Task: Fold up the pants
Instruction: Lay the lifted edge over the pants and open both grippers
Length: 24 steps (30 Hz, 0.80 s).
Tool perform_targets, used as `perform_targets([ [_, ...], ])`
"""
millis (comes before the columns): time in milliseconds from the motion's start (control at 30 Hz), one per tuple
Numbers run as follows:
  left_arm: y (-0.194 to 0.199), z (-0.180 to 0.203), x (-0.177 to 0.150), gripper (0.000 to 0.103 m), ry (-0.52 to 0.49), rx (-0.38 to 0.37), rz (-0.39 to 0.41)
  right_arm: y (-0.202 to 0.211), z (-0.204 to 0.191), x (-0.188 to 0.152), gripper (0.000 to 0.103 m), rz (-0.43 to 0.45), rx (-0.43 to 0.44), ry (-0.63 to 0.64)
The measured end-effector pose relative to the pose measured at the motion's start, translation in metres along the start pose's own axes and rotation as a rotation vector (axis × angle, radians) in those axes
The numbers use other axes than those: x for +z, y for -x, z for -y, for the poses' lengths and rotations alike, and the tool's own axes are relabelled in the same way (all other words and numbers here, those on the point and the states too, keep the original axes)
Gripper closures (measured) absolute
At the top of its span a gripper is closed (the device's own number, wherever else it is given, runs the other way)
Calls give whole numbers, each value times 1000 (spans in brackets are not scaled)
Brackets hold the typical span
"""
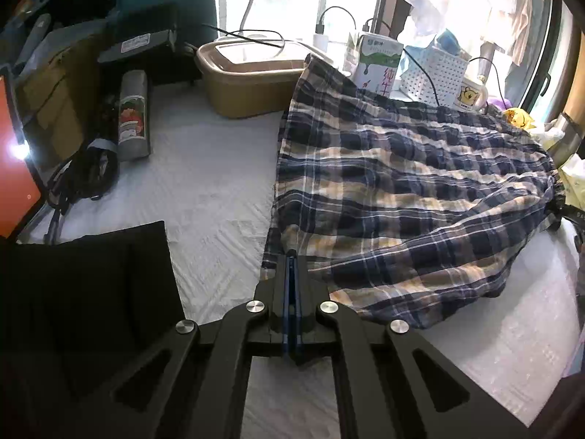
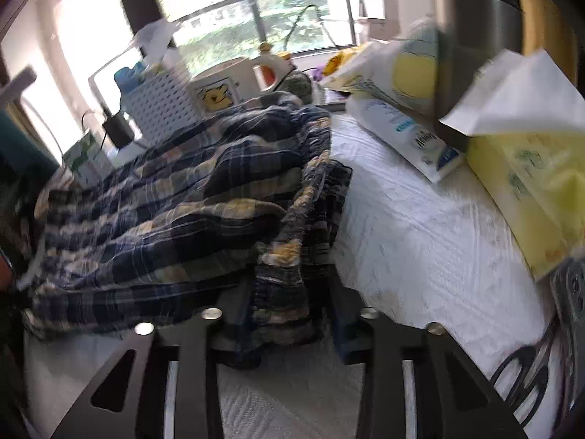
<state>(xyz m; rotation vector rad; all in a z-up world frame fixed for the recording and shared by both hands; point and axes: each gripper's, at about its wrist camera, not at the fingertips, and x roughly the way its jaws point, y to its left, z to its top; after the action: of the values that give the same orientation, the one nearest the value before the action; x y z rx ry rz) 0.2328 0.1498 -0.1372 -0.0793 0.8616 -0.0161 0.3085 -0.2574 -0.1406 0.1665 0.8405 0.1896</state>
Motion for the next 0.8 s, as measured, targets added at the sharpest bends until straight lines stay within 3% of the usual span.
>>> perform_targets([
  [233, 19, 28, -13, 101, -42, -46, -35, 7, 12, 21, 72, 24, -72, 121],
  [333, 24, 37, -20, 101, -39, -19, -56, 3, 20, 37, 71, 1, -59, 133],
  [433, 31, 31, -23, 101, -5, 14, -60, 6, 24, 37, 58, -15, -57, 143],
  [533, 42, 21, -21, 100, 23, 77, -42, 25, 31, 30, 42, 28, -116, 126],
  [633, 53, 11, -9, 84, 46, 159, 10, 51, 37, 25, 41, 99, -113, 87],
  [733, 61, 21, 7, 82, 29, 106, 62, 72, 26, 23, 41, 164, -57, 103],
  [800, 64, 44, 16, 82, -11, 17, 89, 74, 7, 21, 41, 170, 1, 133],
])
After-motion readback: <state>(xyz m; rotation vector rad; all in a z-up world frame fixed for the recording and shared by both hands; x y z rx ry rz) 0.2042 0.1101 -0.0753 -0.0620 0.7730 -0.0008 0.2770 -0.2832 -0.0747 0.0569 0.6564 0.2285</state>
